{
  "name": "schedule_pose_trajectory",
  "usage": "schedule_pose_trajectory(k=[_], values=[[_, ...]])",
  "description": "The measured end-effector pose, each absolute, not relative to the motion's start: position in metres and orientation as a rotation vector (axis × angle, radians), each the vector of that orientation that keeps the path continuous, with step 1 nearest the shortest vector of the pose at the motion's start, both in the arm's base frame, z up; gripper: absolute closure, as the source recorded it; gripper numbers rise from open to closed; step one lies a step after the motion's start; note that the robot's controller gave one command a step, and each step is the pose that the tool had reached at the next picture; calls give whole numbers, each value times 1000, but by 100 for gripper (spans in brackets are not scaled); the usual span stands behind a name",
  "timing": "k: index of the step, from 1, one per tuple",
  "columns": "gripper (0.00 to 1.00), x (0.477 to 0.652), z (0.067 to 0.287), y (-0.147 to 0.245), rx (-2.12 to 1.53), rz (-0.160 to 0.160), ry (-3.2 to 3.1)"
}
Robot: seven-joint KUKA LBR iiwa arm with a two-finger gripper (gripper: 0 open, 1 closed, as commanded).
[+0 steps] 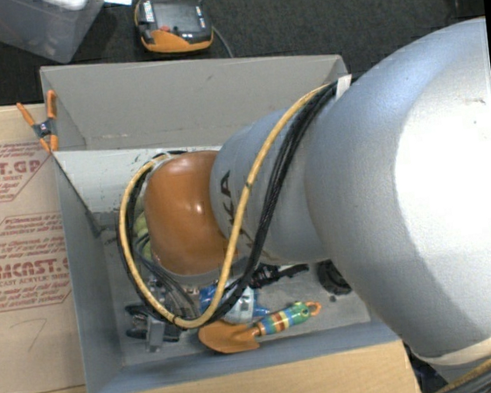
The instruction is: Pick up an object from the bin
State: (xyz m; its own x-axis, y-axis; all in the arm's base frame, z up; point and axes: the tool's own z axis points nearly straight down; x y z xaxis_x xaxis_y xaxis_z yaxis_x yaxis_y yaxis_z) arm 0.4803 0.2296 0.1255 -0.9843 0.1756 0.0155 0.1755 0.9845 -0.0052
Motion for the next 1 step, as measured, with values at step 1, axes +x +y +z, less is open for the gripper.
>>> schedule_pose_trajectory(k=[1], values=[[100, 482, 149, 230, -275, 0, -3119]])
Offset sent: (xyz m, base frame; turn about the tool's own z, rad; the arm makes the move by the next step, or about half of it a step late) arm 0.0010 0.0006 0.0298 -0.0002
